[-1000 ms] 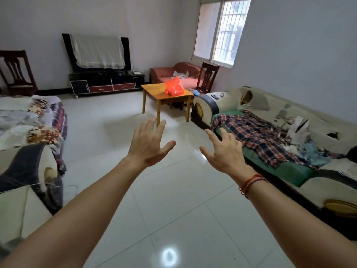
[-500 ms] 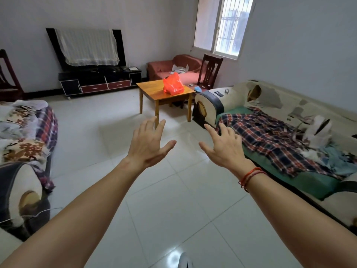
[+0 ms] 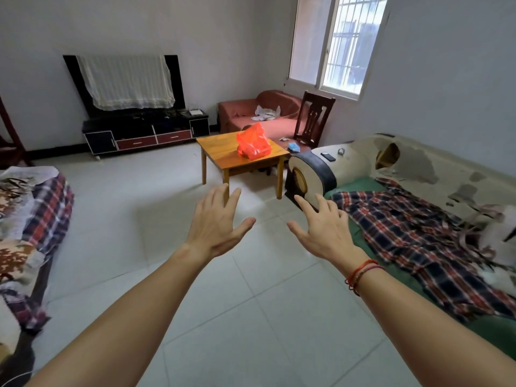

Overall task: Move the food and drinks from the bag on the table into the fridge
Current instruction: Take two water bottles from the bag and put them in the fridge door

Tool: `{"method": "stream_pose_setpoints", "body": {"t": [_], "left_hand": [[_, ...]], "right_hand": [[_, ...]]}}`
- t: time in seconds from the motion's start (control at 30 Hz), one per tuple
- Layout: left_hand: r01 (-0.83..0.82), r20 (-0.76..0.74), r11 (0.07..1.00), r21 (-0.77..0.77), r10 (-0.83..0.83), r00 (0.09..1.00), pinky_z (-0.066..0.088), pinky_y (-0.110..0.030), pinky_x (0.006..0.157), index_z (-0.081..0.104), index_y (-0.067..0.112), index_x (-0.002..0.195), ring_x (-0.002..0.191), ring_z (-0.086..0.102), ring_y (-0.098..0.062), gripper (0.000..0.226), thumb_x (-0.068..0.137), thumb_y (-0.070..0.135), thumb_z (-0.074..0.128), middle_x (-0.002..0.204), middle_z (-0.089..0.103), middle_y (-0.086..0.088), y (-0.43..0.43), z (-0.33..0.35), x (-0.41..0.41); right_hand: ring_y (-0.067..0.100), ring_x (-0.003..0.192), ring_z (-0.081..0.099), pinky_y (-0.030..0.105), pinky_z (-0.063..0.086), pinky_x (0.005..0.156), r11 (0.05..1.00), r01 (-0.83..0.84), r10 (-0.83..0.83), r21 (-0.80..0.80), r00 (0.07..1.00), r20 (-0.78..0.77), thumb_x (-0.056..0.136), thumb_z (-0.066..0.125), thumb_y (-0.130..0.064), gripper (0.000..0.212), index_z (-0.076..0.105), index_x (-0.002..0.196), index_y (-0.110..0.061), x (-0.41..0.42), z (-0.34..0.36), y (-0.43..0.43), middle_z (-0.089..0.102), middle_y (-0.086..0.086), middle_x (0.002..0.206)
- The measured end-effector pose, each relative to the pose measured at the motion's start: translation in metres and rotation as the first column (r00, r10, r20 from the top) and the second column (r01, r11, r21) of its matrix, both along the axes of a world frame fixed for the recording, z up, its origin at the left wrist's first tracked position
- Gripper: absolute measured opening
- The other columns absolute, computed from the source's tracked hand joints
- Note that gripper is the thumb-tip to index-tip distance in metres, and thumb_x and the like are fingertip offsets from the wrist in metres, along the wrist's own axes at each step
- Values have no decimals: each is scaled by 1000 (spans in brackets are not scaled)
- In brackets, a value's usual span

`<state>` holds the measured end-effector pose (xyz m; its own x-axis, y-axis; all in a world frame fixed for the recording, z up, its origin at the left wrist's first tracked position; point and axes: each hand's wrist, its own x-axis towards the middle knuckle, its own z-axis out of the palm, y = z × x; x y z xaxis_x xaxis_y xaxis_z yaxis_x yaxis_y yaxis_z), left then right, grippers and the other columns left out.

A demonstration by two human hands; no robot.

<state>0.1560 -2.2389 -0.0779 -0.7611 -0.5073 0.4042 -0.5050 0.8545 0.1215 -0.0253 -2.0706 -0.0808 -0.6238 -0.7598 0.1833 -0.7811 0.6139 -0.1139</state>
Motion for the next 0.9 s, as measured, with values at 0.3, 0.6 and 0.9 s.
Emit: {"method": "stream_pose_setpoints", "body": {"t": [0.3, 0.6, 0.9], "left_hand": [[-25, 1, 999, 28, 25, 1000, 35, -47, 108, 38, 16, 147, 138, 33, -31, 82, 86, 70, 29, 150, 36, -14, -114, -16, -113], [-23, 6, 996, 87, 22, 1000, 28, -47, 113, 29, 21, 152, 145, 23, -29, 84, 86, 72, 26, 157, 28, -12, -271, -30, -235], [7, 55, 997, 81, -11, 998, 29, -46, 112, 32, 20, 151, 143, 25, -28, 80, 88, 69, 32, 155, 30, -12, -384, -35, -346]], "right_hand": [[34, 146, 25, 53, 25, 115, 1000, -5, 5, 9, 1000, 17, 98, 37, -65, 68, 18, 158, -39, -114, -12, -115, 24, 12, 162], [33, 144, 27, 54, 27, 115, 999, 5, -5, 53, 1000, 5, 98, 36, -64, 64, 22, 155, -39, -232, -17, -265, 28, 11, 158], [33, 143, 28, 54, 28, 114, 998, 27, -29, 64, 999, 30, 97, 34, -66, 68, 20, 156, -38, -342, -24, -374, 27, 11, 159]]}}
